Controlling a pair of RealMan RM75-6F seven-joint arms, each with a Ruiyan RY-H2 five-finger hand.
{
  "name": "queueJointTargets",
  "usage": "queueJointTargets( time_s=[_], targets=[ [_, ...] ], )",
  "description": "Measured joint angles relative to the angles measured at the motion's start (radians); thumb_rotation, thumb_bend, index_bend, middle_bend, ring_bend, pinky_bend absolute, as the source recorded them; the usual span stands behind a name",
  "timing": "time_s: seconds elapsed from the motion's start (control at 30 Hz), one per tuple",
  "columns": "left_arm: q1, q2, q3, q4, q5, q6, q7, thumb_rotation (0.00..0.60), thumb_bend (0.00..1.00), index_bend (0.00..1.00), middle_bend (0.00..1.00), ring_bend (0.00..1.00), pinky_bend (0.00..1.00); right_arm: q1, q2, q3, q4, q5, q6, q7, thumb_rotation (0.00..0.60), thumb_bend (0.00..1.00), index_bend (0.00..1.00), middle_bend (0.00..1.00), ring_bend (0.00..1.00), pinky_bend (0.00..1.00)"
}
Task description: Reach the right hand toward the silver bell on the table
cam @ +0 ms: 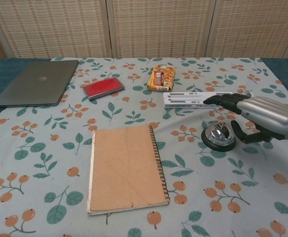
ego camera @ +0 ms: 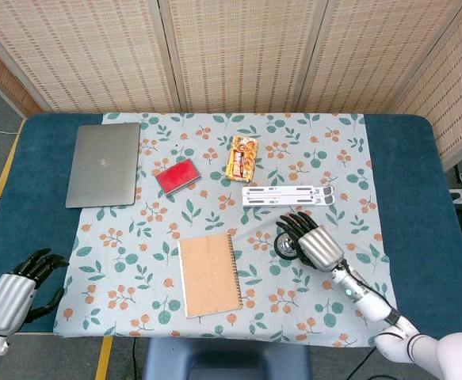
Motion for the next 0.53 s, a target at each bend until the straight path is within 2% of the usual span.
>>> queueJointTargets(
  time_s=[0.13,0.33,0.53],
  targets=[
    [0.0,-0.001,0.003,-0.003,0.003,-0.003,0.011,0.6,0.39,0.3,0.26,0.16,0.39,-0.013,0.059,-0.003,-0.077,0.003,0.017,-0.057,0.6,0.77,0.05,0.03,0.0,0.05],
    [0.005,0.004,0.002,0.0,0.0,0.008,-0.005,0.6,0.39,0.3,0.26,0.16,0.39,-0.098,0.158,-0.012,-0.207,0.036,0.087,-0.255,0.6,0.76,0.07,0.03,0.0,0.05],
    [0.009,0.003,-0.003,0.0,0.0,0.019,-0.001,0.6,0.39,0.3,0.26,0.16,0.39,-0.249,0.294,-0.024,-0.465,0.165,0.154,-0.509,0.6,0.75,0.04,0.04,0.0,0.05]
  ],
)
